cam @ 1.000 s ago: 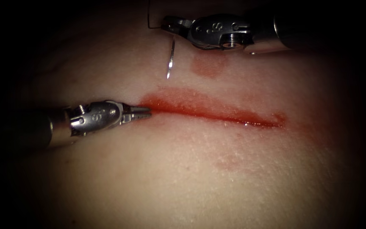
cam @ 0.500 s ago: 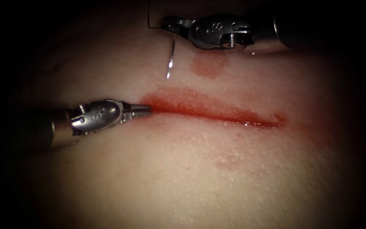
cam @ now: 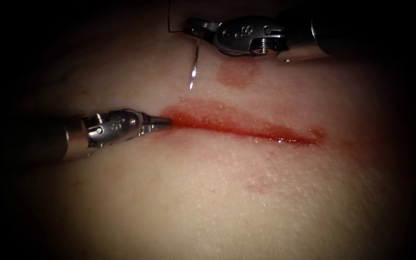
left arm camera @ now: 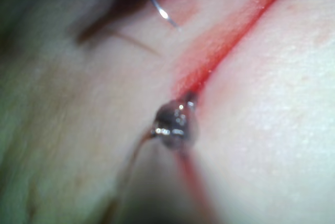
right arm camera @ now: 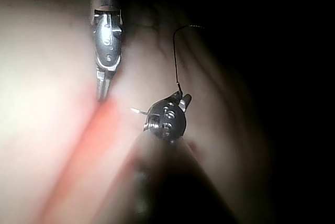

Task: Wound Closure
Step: Use the right gripper to throw the needle through the top of the incision.

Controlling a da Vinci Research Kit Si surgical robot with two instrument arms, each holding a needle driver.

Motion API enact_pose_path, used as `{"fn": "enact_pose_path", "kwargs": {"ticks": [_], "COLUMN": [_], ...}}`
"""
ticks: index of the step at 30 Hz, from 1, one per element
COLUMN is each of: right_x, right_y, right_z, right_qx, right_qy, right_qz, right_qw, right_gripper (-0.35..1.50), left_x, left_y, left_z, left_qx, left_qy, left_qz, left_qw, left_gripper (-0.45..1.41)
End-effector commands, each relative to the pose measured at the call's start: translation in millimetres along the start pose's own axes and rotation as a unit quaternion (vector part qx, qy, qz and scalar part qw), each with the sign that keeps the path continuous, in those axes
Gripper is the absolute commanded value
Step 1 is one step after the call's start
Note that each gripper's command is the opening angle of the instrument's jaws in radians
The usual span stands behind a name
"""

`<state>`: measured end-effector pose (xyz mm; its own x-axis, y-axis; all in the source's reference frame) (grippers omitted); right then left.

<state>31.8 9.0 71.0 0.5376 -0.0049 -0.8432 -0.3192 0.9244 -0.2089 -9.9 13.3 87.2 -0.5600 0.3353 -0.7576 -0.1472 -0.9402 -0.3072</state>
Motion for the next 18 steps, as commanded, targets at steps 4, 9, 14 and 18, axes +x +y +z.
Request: {"fn": "enact_pose_path", "kwargs": {"ticks": [4,9,14,18], "right_x": [-0.2,-0.2,-0.2,-0.2], "right_y": [-0.3,-0.3,-0.3,-0.3], "right_z": [0.7,0.7,0.7,0.7], "right_qx": [0.000,0.000,0.000,0.000], "right_qy": [0.001,0.001,0.001,0.001], "right_qz": [0.000,0.000,0.000,0.000], "right_qw": [1.000,1.000,1.000,1.000], "right_gripper": [-0.35,-0.35,-0.35,-0.35], "left_x": [-0.1,-0.1,0.4,1.1], "left_y": [0.1,0.2,0.3,0.7], "left_z": [0.8,0.7,0.3,-0.1], "left_qx": [-0.009,-0.010,-0.017,-0.022], "left_qy": [0.005,0.006,0.015,0.025], "left_qz": [-0.001,-0.001,-0.004,0.002], "left_qw": [1.000,1.000,1.000,0.999], "left_gripper": [-0.35,-0.35,-0.35,-0.35]}}
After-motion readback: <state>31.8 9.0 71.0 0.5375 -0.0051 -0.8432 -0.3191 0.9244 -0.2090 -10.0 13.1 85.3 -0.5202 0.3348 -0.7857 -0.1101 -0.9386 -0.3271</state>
